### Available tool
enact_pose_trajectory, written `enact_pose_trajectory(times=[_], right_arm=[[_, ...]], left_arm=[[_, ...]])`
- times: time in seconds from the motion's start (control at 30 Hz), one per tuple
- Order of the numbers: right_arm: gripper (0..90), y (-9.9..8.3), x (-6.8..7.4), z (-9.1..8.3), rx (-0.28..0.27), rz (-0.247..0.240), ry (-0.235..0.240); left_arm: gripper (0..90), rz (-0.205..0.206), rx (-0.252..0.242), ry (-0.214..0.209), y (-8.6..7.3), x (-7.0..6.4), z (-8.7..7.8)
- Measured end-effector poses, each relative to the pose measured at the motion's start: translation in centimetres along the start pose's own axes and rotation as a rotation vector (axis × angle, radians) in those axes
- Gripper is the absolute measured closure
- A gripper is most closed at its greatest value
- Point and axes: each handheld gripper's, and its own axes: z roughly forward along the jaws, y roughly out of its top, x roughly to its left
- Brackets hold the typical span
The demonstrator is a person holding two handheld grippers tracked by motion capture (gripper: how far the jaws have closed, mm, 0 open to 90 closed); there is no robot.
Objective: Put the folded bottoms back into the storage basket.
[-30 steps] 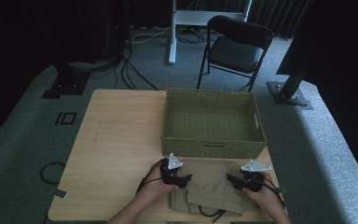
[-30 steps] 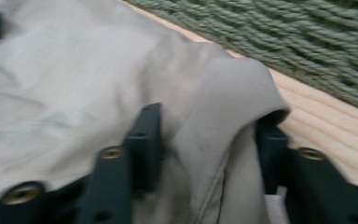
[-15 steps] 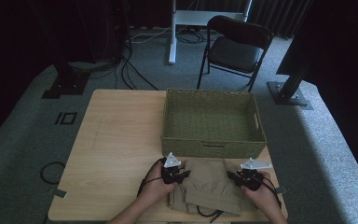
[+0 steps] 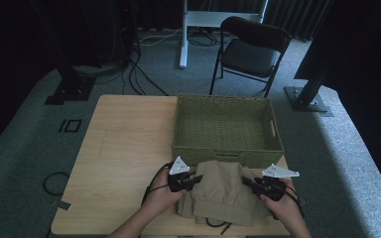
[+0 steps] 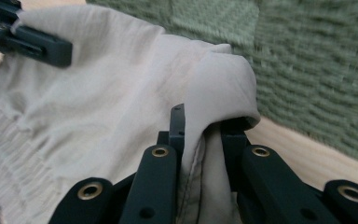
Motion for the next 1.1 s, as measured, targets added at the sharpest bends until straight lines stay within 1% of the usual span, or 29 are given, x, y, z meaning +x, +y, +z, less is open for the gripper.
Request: enact_pose_trajectory(times=[0.03,0.07,0.13,0.17,0.23,0.37,0.4,0.47,0.53,0.6,0.67,0.77,0.83,0.87,0.93,1.07,1.1], right_arm=[[80.5,0.2,0.0,-0.2,-0.005,0.003,0.009],[80.5,0.5,0.1,-0.4,-0.02,0.005,0.013],[80.5,0.9,0.1,-0.8,-0.029,-0.003,0.016],[80.5,1.2,0.1,-1.1,-0.041,0.006,0.022],[80.5,1.6,0.1,-1.5,-0.053,0.005,0.029],[80.5,2.7,0.2,-2.4,-0.073,-0.002,0.036],[80.5,3.1,0.2,-2.6,-0.076,-0.006,0.034],[80.5,3.8,0.2,-3.1,-0.091,-0.013,0.037],[80.5,4.4,0.2,-3.6,-0.118,-0.017,0.044],[80.4,5.1,0.1,-4.1,-0.138,-0.018,0.043],[80.4,5.8,0.0,-4.5,-0.157,-0.026,0.044],[80.5,6.9,-0.3,-5.2,-0.184,-0.025,0.049],[80.5,7.6,-0.4,-5.6,-0.196,-0.03,0.045],[80.5,7.9,-0.4,-5.7,-0.204,-0.028,0.042],[80.5,8.6,-0.5,-5.9,-0.213,-0.043,0.035],[80.5,9.6,-0.8,-6.1,-0.234,-0.041,0.04],[80.5,9.8,-0.9,-6.2,-0.236,-0.044,0.04]], left_arm=[[80.0,0.002,-0.012,-0.001,0.2,-0.1,-0.3],[80.0,0.012,-0.014,0.001,0.5,-0.2,-0.5],[80.0,0.003,-0.036,-0.009,0.9,-0.3,-0.9],[80.0,0.006,-0.037,-0.01,1.1,-0.3,-1.1],[80.0,0.001,-0.055,-0.017,1.6,-0.3,-1.4],[80.0,0.026,-0.07,-0.023,2.7,-0.6,-2.2],[80.0,0.026,-0.079,-0.028,3.0,-0.6,-2.4],[80.0,0.037,-0.089,-0.029,3.7,-0.6,-2.9],[80.0,0.038,-0.108,-0.035,4.6,-0.6,-3.4],[80.0,0.055,-0.126,-0.031,5.5,-0.6,-3.9],[79.9,0.065,-0.136,-0.032,6.4,-0.6,-4.3],[80.0,0.079,-0.156,-0.032,7.8,-0.5,-4.9],[80.0,0.094,-0.163,-0.03,8.6,-0.4,-5.0],[80.0,0.091,-0.173,-0.028,9.0,-0.4,-5.1],[80.0,0.102,-0.177,-0.026,9.6,-0.3,-5.1],[80.0,0.1,-0.19,-0.025,10.7,-0.1,-5.2],[80.1,0.107,-0.187,-0.023,11.1,-0.1,-5.2]])
